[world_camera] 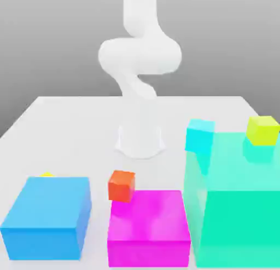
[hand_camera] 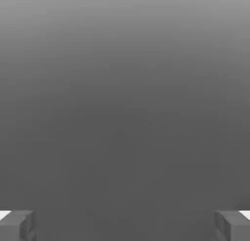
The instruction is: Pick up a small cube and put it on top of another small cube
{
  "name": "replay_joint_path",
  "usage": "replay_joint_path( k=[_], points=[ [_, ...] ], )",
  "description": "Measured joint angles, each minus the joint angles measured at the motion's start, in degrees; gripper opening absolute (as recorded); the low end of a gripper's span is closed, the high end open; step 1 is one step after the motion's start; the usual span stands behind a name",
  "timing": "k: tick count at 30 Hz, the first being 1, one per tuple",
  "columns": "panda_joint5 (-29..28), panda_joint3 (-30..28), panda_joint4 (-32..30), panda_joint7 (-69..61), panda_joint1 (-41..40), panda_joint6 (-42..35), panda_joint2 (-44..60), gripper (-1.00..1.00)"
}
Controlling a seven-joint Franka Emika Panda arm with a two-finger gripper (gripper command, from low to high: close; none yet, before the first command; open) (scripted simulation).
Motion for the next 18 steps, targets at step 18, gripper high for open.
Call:
replay_joint_path(
  k=[18],
  points=[
    [-0.2,0.1,-17.5,45.4,-26.8,17.9,26.1,0.00]
  ],
)
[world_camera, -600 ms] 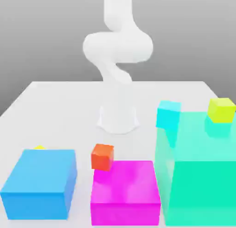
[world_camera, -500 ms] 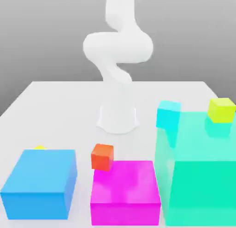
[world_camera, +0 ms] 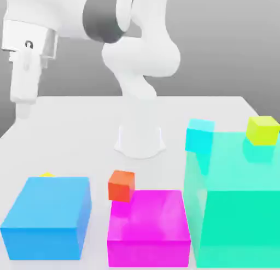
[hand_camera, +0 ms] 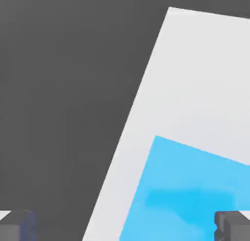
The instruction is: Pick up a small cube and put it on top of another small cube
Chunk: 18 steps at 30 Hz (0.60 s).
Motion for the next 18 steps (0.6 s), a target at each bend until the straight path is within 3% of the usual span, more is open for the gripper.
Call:
replay_joint_path(
  k=[11,18],
  points=[
    [0.1,-4.5,-10.4,27.0,-12.7,10.9,15.9,0.00],
    [3.4,-1.6,-8.9,26.7,-14.8,22.2,29.9,0.00]
  ],
)
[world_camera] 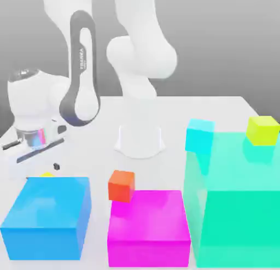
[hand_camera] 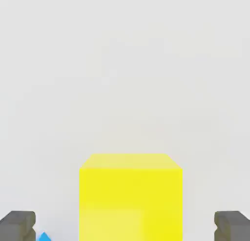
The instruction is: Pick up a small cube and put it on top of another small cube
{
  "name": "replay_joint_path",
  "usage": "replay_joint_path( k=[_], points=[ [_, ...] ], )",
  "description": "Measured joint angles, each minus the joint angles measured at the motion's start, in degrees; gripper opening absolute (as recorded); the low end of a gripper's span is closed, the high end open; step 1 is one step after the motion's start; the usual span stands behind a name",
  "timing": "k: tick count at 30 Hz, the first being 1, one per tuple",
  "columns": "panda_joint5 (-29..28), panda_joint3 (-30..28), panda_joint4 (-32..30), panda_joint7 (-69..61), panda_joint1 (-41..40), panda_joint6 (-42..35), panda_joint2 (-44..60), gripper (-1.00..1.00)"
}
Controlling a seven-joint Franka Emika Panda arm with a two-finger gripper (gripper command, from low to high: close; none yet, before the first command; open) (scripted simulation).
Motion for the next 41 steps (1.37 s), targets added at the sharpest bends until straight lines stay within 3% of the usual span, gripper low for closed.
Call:
replay_joint_path(
  k=[1,8,15,17,28,31,37,38,41],
  points=[
    [0.1,0.4,0.3,-0.1,-0.4,1.3,1.6,-1.00],
    [0.1,0.5,0.3,-0.1,-0.4,1.5,1.7,-1.00],
    [-2.9,-1.3,-1.9,2.0,0.4,-9.1,-11.3,-1.00],
    [-5.0,-1.7,0.6,0.7,-1.0,-10.7,-13.5,-1.00],
    [2.5,13.4,3.4,12.0,15.0,-33.1,-35.0,-1.00],
    [6.2,17.8,1.4,17.1,20.5,-38.8,-39.8,-1.00],
    [6.8,20.7,-2.7,20.0,21.3,-28.1,-31.5,-1.00],
    [6.7,20.9,-3.0,20.1,21.2,-26.7,-30.3,1.00],
    [6.7,20.9,-3.0,20.1,21.2,-26.7,-30.3,1.00]
  ],
)
